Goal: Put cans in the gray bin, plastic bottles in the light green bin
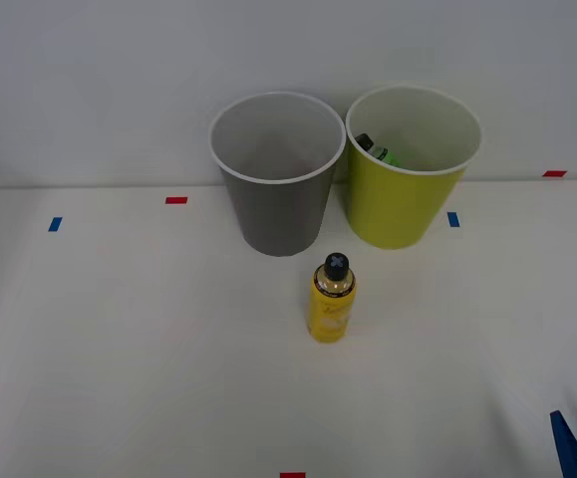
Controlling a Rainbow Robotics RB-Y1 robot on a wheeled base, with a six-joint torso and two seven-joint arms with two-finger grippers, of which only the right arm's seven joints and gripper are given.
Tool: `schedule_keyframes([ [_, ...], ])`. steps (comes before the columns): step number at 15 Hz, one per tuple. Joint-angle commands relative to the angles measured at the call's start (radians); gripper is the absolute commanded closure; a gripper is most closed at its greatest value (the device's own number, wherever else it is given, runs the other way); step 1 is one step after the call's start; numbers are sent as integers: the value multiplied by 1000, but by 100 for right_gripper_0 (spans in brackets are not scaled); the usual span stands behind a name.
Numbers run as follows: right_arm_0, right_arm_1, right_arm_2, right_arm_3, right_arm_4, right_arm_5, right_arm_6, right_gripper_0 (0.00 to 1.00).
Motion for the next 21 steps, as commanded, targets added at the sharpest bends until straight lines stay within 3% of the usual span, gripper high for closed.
schedule_keyframes([
  [1, -19, -12, -2, 0, -7, 21, 30, 0],
  [5, -46, -12, 25, 0, 12, 46, 54, 0],
  [9, -69, -13, -11, 0, 99, 44, 36, 0],
  [13, -100, 5, 66, 0, 114, 73, 12, 0],
  [17, -148, 10, 212, 0, -30, 87, 74, 0],
  [18, -148, 7, 207, 0, -57, 87, 151, 0],
  [21, -120, -7, 196, 0, -105, 101, 209, 0],
])
